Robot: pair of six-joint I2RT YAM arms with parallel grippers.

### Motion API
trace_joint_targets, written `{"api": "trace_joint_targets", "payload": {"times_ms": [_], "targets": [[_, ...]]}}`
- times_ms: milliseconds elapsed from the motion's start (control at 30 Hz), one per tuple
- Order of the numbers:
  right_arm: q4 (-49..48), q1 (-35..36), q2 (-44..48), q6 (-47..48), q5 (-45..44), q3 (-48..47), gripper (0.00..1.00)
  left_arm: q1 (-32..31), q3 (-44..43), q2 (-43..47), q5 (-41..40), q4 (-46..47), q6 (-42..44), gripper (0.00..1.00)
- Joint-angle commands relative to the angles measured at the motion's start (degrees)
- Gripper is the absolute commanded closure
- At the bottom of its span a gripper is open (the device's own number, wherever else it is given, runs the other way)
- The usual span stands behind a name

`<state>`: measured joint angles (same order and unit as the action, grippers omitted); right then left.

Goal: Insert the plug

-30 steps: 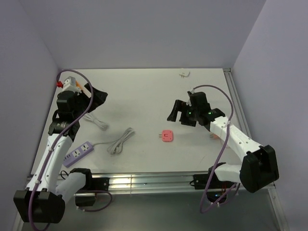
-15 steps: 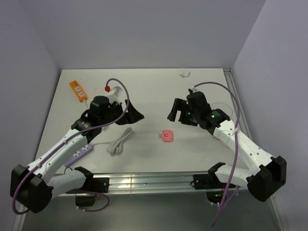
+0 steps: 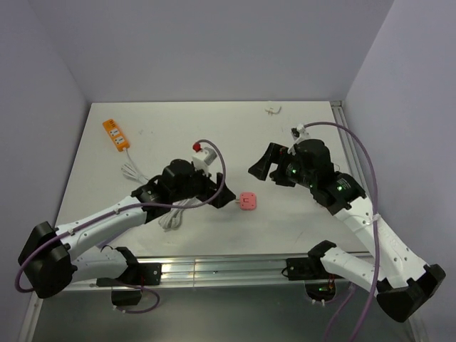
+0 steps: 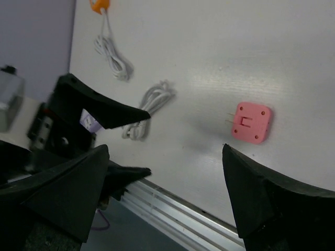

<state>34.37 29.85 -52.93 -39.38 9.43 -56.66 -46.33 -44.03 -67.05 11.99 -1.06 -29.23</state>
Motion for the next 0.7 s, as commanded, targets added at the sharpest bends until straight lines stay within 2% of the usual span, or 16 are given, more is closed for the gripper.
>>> {"api": "trace_joint_targets", "payload": {"times_ms": [0,67,167,300,433,500,667], "targets": [[0.6,-0.3,2.1,-0.1,-2.4,-4.4,0.05,-5.6,0.7,-1.1,-6.4,6.6,12.3,0.00],[0.2,-0.3,2.9,-0.3,-1.2,-4.4,0.05,-8.5,1.3,-1.6,-9.7,7.2,15.2,0.01],[0.1,-0.3,4.2,-0.5,0.3,-4.6,0.05,-8.9,1.1,-2.4,-11.7,7.1,17.4,0.00],[1.1,-0.3,5.4,0.7,-0.4,-5.3,0.04,-8.8,-1.5,0.3,-21.9,2.2,12.5,0.01],[1.7,-0.3,5.8,1.6,-0.7,-5.4,0.04,-8.7,-3.5,3.6,-21.8,1.2,10.0,0.00],[1.4,-0.3,5.9,1.6,-0.5,-5.4,0.04,-8.7,-7.1,4.5,-22.4,-2.7,8.8,0.01],[2.8,-0.3,6.3,2.2,-1.2,-7.4,0.04,-8.7,-15.3,5.9,-17.5,-8.2,8.1,0.01]]}}
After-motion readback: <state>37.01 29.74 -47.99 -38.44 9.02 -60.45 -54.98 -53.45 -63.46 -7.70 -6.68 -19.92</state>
